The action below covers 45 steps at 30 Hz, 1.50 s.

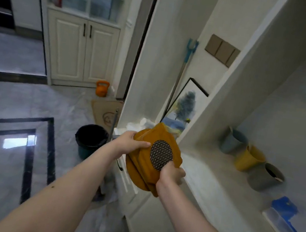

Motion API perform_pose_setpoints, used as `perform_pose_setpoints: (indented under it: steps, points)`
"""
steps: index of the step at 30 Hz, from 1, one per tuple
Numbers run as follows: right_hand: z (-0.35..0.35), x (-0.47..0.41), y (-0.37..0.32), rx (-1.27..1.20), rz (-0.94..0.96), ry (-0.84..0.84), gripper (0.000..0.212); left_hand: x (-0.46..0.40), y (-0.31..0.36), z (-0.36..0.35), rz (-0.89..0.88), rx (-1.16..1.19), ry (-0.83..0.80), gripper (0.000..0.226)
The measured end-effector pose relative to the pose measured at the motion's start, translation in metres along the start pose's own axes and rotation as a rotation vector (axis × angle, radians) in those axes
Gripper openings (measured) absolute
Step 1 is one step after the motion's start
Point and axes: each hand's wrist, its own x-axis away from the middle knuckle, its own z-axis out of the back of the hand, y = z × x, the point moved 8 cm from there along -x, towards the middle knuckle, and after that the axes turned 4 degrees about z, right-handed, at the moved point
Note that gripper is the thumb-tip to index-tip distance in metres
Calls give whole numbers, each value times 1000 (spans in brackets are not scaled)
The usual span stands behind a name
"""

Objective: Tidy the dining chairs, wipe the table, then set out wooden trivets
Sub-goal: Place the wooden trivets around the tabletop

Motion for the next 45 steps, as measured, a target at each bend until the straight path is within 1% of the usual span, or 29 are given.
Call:
perform_pose_setpoints:
  steps: [2,3,6,9,11,15,19,21,24,29,32,36,39,41,43,45]
  points:
    - [-28,25,-2,23,22,-34,48,9,-12,39,14,51,37,59]
    - [-45,41,-5,33,44,-62,48,16,-19,61,19,85,69,60]
    - [-98,85,-15,17,113,-173,45,38,-40,132,9,203,191,48]
    - [-152,134,-24,4,177,-285,42,62,-53,196,4,275,279,52]
    - [-188,165,-27,2,221,-356,42,80,-62,239,-17,340,348,46]
    - [-256,220,-34,19,279,-502,45,112,-84,314,-44,452,468,48]
    - [-329,287,-47,50,369,-670,40,146,-113,398,-60,570,653,48]
    - [-365,318,-49,57,412,-746,38,162,-123,432,-85,617,737,41]
    - [-423,362,-45,86,423,-872,36,188,-136,479,-99,647,867,29]
    - [-524,450,-41,122,401,-1158,47,238,-156,567,-161,726,1167,36]
    - [-570,504,-36,240,426,-1295,47,268,-164,598,-197,792,1318,30]
    - [-604,588,-23,326,470,-1496,58,323,-174,621,-267,844,1526,28]
    - [-608,657,-4,353,481,-1649,62,382,-191,629,-294,871,1720,27]
    - [-602,695,10,390,482,-1737,58,419,-201,630,-291,862,1825,31]
    - [-598,729,25,434,488,-1803,52,448,-212,629,-292,867,1890,25]
    - [-590,764,43,478,453,-1872,61,478,-225,626,-308,894,1934,21]
